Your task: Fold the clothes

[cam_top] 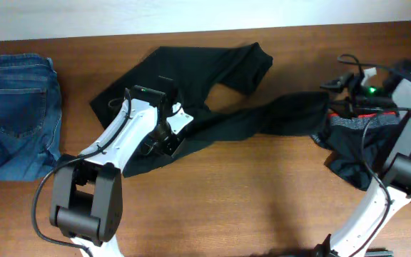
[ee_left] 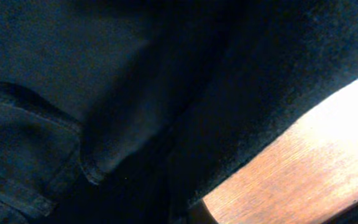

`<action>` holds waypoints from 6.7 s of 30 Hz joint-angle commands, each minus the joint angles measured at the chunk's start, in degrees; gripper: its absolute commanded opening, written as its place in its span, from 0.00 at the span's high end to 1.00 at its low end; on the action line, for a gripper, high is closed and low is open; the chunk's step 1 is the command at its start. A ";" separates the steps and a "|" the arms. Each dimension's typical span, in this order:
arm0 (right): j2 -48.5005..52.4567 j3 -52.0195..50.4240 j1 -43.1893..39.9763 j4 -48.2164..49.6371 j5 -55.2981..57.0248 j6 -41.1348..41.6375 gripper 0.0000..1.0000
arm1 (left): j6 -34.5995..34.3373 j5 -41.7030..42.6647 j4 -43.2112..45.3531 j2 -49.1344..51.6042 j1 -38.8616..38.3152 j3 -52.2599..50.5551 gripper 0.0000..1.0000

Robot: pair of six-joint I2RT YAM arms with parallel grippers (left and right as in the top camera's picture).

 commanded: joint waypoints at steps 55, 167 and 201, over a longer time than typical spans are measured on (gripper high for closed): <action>0.94 23.91 2.29 -14.51 6.62 -39.12 0.01 | -0.42 6.03 3.56 -1.95 -0.26 2.32 0.19; 2.36 32.89 36.17 0.63 57.70 20.68 0.08 | -6.58 5.57 14.27 8.52 9.29 16.65 0.01; 18.88 32.85 38.18 18.18 61.68 31.54 0.59 | -6.58 5.57 10.56 8.52 9.22 16.65 0.01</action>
